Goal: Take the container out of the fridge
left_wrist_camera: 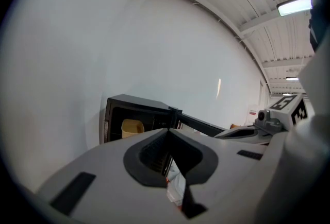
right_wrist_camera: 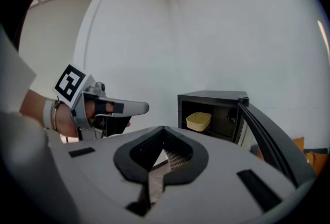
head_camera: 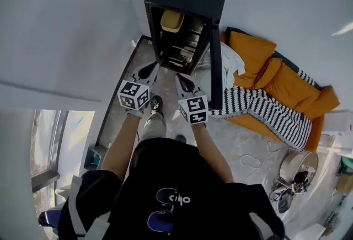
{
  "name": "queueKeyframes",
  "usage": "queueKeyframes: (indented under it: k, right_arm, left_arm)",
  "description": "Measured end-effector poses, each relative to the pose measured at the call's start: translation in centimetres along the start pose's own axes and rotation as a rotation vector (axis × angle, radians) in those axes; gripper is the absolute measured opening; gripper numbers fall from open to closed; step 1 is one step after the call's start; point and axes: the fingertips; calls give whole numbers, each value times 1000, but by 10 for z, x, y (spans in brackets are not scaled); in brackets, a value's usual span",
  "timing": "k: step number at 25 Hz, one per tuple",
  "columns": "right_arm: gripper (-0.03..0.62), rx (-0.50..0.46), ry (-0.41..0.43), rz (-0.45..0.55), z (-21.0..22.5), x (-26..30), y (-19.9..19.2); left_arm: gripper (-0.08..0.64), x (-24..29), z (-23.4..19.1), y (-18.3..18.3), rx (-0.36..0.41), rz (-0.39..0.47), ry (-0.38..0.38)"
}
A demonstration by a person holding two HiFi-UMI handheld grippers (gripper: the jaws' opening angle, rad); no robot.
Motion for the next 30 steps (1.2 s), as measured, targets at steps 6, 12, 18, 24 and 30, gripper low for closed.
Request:
queueKeyframes:
  k: [6,12,18,24,30]
  right_arm:
    - [8,31,-77,-14,36,48,16]
    - [8,66,-165,-19,79,83,30]
    - [8,104,-255,-15,120,106,37]
    - [8,125,-314,-19,147,125,36]
    - [8,148,-348,-22,163,138,38]
  left_arm:
    - [6,52,-39,17,14,-15,-72]
    - [6,108,-62,21,44,-60,-165]
    - [6,157,-81,15,75,-113,-255]
    - [6,197,-93,8,81,-151,-313]
    - [6,222,-100,1,102,-192,-346]
Point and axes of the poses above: the fingertips, and each gripper's own axes: x forward along the fingers, z to its right, y out of its top, and after that the axes turned 1 degree about -y, right-handed
